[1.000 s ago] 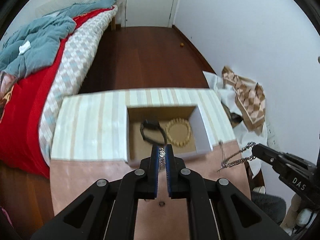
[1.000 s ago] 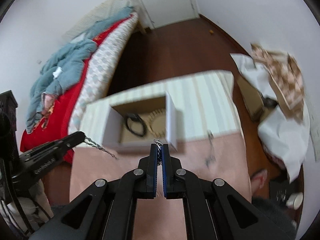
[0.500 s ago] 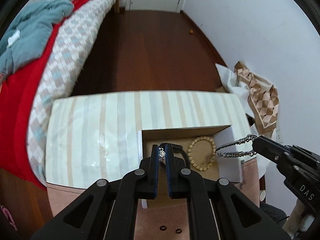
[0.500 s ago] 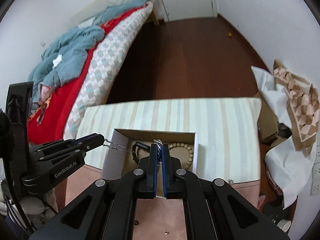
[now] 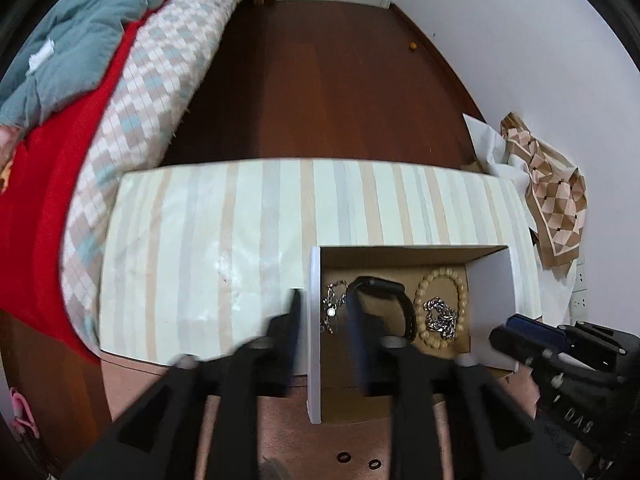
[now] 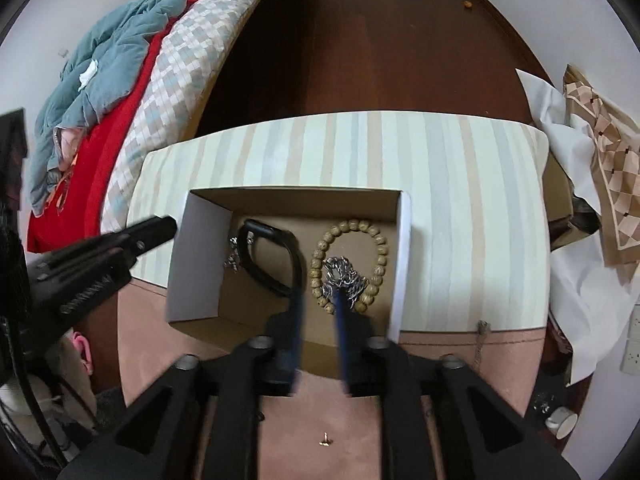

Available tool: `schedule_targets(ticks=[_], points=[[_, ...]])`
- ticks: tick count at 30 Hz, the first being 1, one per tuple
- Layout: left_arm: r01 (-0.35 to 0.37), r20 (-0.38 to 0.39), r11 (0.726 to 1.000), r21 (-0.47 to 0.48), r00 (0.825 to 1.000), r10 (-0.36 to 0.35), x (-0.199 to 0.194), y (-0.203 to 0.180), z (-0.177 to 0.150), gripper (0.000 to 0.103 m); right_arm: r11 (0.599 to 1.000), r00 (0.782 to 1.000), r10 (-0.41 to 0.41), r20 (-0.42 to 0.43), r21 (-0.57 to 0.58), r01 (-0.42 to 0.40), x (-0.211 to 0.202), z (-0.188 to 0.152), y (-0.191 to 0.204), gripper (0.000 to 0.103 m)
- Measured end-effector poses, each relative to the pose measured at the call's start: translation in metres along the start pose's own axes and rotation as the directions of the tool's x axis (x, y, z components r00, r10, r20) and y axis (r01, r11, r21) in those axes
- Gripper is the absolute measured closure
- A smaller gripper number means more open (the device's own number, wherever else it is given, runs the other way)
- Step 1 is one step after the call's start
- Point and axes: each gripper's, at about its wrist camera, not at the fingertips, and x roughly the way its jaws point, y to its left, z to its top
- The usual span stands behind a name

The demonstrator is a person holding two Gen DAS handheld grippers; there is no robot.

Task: Organize jewelry
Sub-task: 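Carry both silver bracelets into the white box and open both tools, then lift both open tools out of the box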

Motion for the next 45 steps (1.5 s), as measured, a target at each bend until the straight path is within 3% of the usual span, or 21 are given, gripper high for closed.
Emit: schedule_targets(ticks=[1, 2, 5, 7, 9, 15, 20, 29, 45], points=[[-0.012, 0.014, 1.000, -0.001, 1.000, 0.012, -0.004, -0.001, 0.000, 0.055, 1.000, 1.000, -0.018, 0.006, -0.005, 0.018, -0.002, -0.002, 0.000, 0.048], [-0.031, 0.036, 1.000, 0.000, 0.999, 0.031, -0.009, -0.001, -0.001, 0.040, 0.999, 0.999, -0.031, 0.017, -0.009, 0.031, -0.006, -0.005, 0.001, 0.043], [-0.091, 0.102, 0.996, 0.004, 0.991, 0.090, -0.022, -0.002, -0.006, 0.033, 0.996, 0.995, -0.080, 0.054, -0.020, 0.082, -0.018, -0.012, 0.002, 0.036], [-0.126, 0.138, 0.992, 0.004, 0.983, 0.125, -0.029, -0.003, -0.012, 0.020, 0.989, 0.986, -0.142, 0.089, -0.025, 0.144, -0.027, -0.016, 0.003, 0.017], [-0.159, 0.177, 0.987, -0.004, 0.972, 0.157, -0.034, -0.002, -0.021, 0.006, 0.976, 0.970, -0.209, 0.125, -0.028, 0.214, -0.033, -0.023, 0.006, 0.005], [-0.222, 0.203, 0.975, -0.011, 0.954, 0.219, -0.035, -0.001, -0.047, 0.003, 0.955, 0.944, -0.292, 0.155, -0.002, 0.296, -0.031, -0.039, 0.001, 0.000], [-0.244, 0.206, 0.970, -0.016, 0.948, 0.242, -0.039, -0.002, -0.062, 0.002, 0.954, 0.939, -0.295, 0.177, 0.008, 0.299, -0.033, -0.050, 0.003, 0.000], [-0.235, 0.262, 0.971, -0.042, 0.935, 0.237, -0.075, -0.001, -0.082, 0.002, 0.956, 0.926, -0.287, 0.245, 0.009, 0.294, -0.061, -0.068, 0.022, 0.000], [-0.208, 0.368, 0.977, -0.046, 0.906, 0.210, -0.152, -0.005, -0.125, 0.002, 0.952, 0.871, -0.286, 0.399, 0.014, 0.306, -0.141, -0.122, 0.056, 0.000]])
